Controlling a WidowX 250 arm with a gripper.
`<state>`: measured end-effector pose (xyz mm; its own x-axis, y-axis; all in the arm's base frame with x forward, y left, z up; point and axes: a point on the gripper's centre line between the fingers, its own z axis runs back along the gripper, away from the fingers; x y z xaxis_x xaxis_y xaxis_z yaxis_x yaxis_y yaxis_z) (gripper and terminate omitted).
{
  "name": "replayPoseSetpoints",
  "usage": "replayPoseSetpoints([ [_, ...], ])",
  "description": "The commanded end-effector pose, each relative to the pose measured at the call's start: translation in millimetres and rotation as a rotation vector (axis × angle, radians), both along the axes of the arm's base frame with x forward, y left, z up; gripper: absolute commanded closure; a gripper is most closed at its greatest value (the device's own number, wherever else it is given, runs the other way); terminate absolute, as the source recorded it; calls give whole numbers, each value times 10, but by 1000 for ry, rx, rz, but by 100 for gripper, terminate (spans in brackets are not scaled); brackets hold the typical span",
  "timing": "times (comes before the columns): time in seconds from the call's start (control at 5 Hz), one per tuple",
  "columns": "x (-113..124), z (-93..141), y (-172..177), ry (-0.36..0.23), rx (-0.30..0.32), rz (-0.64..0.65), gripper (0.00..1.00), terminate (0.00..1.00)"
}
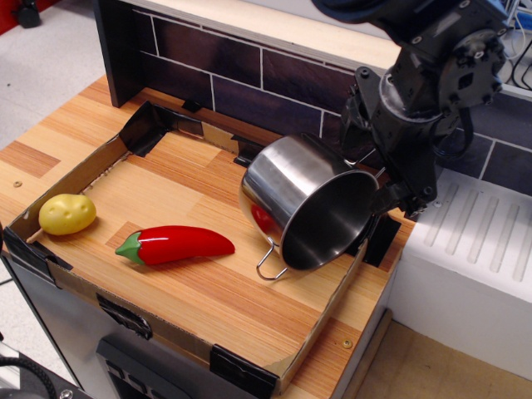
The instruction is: Upright metal pot
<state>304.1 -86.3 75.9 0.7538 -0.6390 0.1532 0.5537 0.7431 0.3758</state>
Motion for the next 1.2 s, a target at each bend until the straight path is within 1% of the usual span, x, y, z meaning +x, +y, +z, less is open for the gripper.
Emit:
replayPoseSetpoints([
  [0.0, -116, 60, 94, -15, 16, -23, 0, 0],
  [0.4, -92, 11, 175, -54, 89, -27, 0, 0],
  [0.6, -76, -22, 198, -67, 110, -22, 100, 0],
  [0.8, -18, 19, 235, -77, 75, -5, 100, 0],
  [1.0, 42, 92, 275, -67, -36, 30, 100, 0],
])
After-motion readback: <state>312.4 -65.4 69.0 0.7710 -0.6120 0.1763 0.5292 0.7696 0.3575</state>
